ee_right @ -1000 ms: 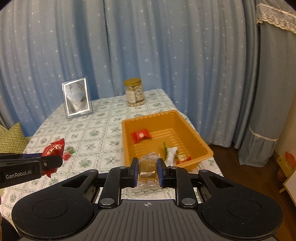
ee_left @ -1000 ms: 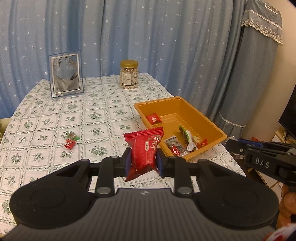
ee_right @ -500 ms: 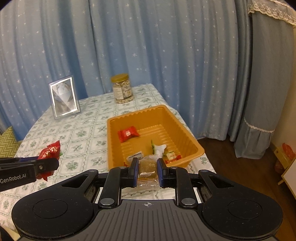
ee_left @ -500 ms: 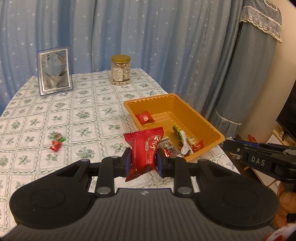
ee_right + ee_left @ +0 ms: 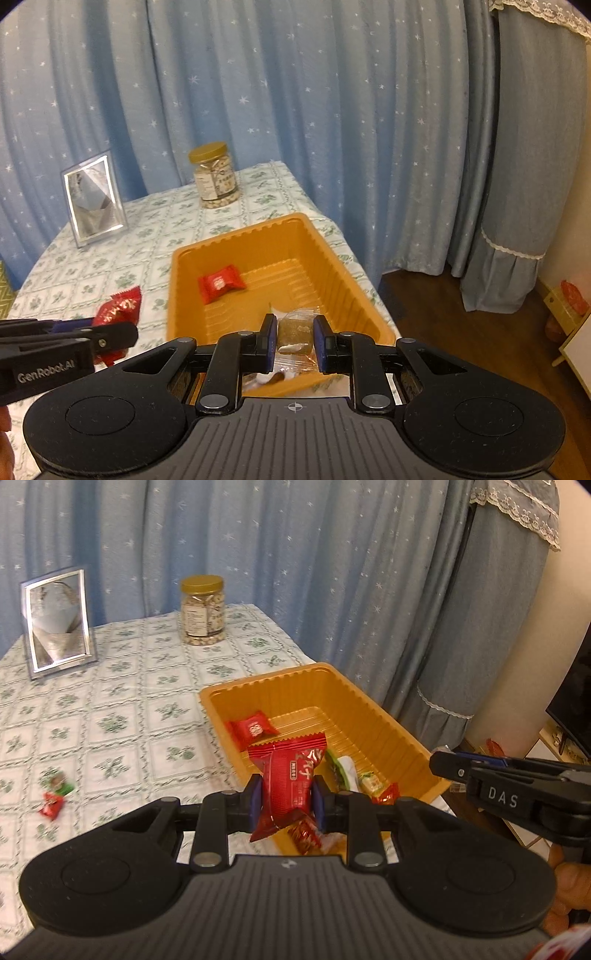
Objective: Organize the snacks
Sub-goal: 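Carry the caramel and red candy over the orange tray and open both tools to drop them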
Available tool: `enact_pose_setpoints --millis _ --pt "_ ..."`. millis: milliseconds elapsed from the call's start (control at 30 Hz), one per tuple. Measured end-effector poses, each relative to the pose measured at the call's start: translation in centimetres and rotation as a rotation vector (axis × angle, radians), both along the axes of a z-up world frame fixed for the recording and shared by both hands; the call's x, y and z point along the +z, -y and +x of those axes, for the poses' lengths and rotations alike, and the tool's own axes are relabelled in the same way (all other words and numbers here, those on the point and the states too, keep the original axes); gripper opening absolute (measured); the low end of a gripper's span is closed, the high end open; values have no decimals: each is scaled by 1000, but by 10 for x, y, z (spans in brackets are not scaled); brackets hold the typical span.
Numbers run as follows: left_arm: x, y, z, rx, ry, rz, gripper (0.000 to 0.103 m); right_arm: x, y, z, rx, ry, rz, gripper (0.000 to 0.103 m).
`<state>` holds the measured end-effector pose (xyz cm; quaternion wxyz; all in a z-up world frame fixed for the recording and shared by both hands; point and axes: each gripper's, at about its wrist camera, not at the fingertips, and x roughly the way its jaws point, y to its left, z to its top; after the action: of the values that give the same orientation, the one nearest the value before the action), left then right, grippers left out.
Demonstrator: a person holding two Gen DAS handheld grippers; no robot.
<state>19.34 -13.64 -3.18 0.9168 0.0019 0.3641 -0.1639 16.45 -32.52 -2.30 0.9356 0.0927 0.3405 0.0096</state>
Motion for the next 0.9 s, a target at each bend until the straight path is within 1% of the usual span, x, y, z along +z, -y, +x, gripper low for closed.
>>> enact_pose_setpoints --millis 267,633,667,700,733,900 --pt "-18 18 31 -34 -20 1 25 -13 10 28 -10 -22 -19 21" --pt "-38 26 57 -43 -49 -4 25 -27 14 49 -14 -49 -24 21" --pt "-39 26 59 -41 -53 -8 26 -28 13 50 -14 -51 -24 21" --pt "-40 26 60 -40 -54 -12 33 -28 14 51 -13 -53 -23 21" --pt "-41 24 60 -39 -54 -14 38 -29 14 51 -13 -54 -23 21" --pt "-42 11 55 -10 -47 -8 38 -31 15 51 -17 -61 -24 21"
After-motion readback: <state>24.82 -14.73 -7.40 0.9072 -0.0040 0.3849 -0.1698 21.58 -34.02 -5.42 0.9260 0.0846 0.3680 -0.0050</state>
